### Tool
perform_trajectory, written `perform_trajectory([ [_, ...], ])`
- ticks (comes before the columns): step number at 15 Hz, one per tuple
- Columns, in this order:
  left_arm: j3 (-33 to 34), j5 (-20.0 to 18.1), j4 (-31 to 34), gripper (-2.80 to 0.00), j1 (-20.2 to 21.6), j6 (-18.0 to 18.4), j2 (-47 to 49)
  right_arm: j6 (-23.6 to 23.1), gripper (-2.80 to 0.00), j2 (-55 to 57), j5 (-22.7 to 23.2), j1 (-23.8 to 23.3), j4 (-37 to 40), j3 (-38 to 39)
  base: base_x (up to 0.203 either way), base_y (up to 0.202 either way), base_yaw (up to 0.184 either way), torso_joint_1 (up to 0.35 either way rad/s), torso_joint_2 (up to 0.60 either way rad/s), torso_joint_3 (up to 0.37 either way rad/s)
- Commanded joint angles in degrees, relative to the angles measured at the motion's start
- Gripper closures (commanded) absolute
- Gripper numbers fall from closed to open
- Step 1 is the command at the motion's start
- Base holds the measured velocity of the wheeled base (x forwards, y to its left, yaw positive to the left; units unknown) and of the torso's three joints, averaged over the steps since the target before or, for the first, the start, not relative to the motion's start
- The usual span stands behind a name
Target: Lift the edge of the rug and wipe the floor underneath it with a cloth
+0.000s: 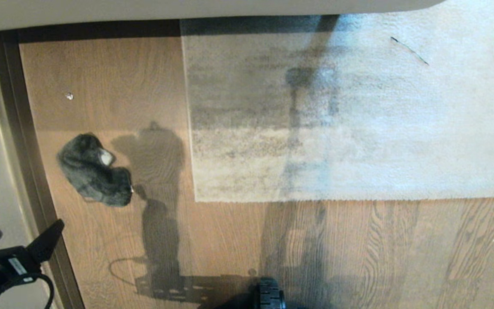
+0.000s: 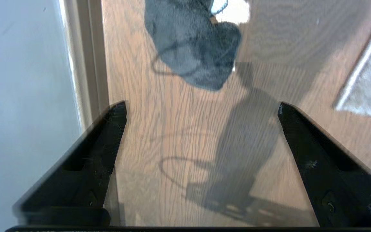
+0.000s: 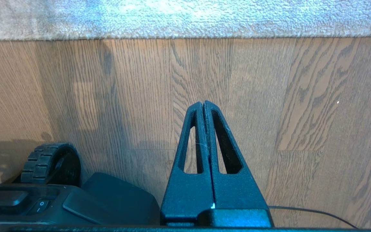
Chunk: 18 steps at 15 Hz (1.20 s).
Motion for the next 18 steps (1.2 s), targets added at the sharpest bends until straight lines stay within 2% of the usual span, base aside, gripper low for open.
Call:
perform_trajectory([
  [1,-0.3,0.0,2.6,0.00,0.0,-0.1,-6.3,0.0,0.00,0.1,0.0,0.0,0.0,0.0,0.000,0.000,0.000,0.000,0.00,0.000],
  [8,-1.5,0.0,14.5,0.00,0.0,-0.1,-17.1,-0.1,0.00,0.1,0.0,0.0,0.0,0.0,0.000,0.000,0.000,0.000,0.00,0.000],
  [10,-2.4,-0.3,20.0,0.00,0.0,0.0,-21.5,-0.1,0.00,0.1,0.0,0.0,0.0,0.0,0.000,0.000,0.000,0.000,0.00,0.000],
  [13,-4.7,-4.0,29.3,0.00,0.0,0.1,-27.9,0.0,0.00,0.1,0.1,0.0,0.0,0.0,0.000,0.000,0.000,0.000,0.00,0.000],
  [18,-4.9,-4.4,40.8,0.00,0.1,0.2,-42.4,-0.1,0.00,0.1,0.0,0.0,0.0,0.0,0.000,0.000,0.000,0.000,0.00,0.000],
])
